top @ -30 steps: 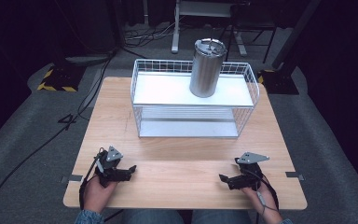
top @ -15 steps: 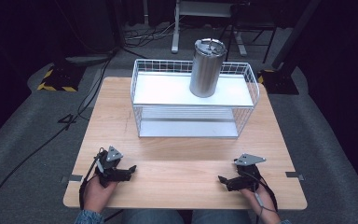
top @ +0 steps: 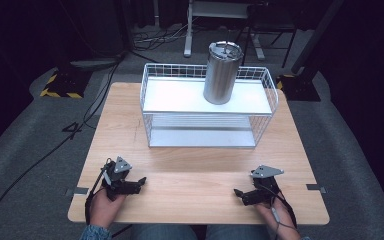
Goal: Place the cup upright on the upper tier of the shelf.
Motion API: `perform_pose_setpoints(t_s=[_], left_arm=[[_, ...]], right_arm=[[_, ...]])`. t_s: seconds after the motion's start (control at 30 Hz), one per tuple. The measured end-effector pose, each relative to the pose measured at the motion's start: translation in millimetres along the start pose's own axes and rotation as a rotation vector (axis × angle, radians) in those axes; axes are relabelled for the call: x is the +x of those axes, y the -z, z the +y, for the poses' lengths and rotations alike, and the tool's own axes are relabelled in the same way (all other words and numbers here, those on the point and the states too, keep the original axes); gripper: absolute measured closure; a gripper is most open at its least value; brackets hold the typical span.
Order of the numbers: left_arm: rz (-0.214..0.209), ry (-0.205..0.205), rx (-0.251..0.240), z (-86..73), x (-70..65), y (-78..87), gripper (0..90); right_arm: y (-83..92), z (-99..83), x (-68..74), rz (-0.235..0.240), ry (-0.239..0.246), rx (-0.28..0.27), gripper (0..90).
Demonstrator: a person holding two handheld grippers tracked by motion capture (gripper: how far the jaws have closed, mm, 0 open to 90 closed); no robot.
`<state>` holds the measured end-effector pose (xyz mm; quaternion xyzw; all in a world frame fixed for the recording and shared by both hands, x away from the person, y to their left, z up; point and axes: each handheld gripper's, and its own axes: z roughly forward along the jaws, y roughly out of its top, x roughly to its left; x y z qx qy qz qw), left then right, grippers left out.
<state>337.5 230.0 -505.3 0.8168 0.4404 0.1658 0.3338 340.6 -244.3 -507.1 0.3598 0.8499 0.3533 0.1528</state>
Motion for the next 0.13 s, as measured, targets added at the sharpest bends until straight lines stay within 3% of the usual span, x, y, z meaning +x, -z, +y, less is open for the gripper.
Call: perform_pose_setpoints(t_s=[0.13], left_arm=[[-0.001,0.000,0.000,0.0,0.0,0.0,14.7]], right_arm=[[0.0,-0.1,0.2,0.000,-0.001,-0.001,0.4]])
